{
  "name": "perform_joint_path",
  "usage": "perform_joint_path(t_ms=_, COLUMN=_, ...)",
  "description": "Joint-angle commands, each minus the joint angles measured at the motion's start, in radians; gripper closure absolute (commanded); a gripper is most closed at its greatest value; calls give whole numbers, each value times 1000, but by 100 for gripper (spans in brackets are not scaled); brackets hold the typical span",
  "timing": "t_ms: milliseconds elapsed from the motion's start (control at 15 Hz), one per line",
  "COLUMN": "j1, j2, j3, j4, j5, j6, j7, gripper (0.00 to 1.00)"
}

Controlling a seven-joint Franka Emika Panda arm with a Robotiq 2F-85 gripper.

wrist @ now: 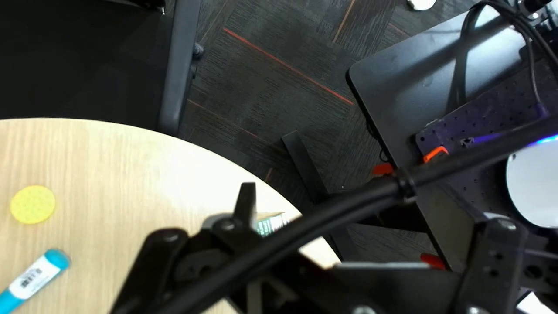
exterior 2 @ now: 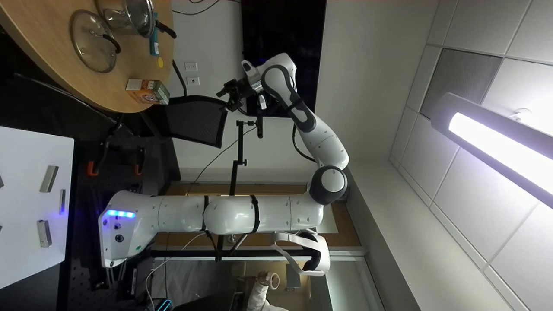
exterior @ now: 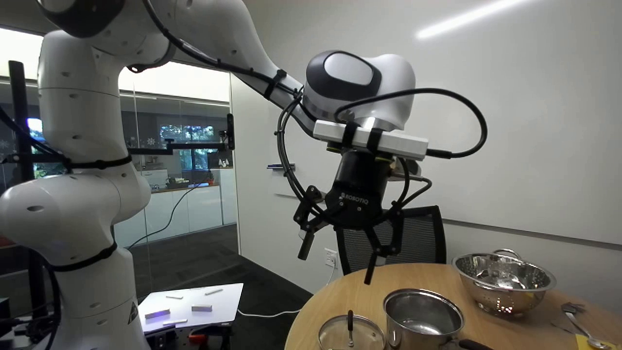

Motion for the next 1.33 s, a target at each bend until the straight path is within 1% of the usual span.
perform_joint_path(t_ms=0, j1=19, j2=-50, j3=25, j4=-89, j5=-26, j6=71, j7=29, gripper=0)
perform_joint_path(t_ms=200, j1=21, j2=-64, j3=31, j4=-148, j5=25, j6=175, j7=26, gripper=0)
perform_joint_path(t_ms=400, j1=23, j2=-77, j3=30, j4=-204, j5=48, j6=253, j7=1, gripper=0)
perform_joint_path(t_ms=600, j1=24, j2=-90, j3=28, j4=-261, j5=50, j6=314, j7=5, gripper=0)
perform_joint_path(t_ms=800, j1=17, j2=-93, j3=17, j4=-298, j5=110, j6=376, j7=0, gripper=0)
perform_joint_path(t_ms=1000, j1=12, j2=-88, j3=5, j4=-310, j5=139, j6=384, j7=-6, gripper=0)
perform_joint_path(t_ms=1267, j1=-3, j2=-86, j3=-12, j4=-306, j5=124, j6=388, j7=-6, gripper=0)
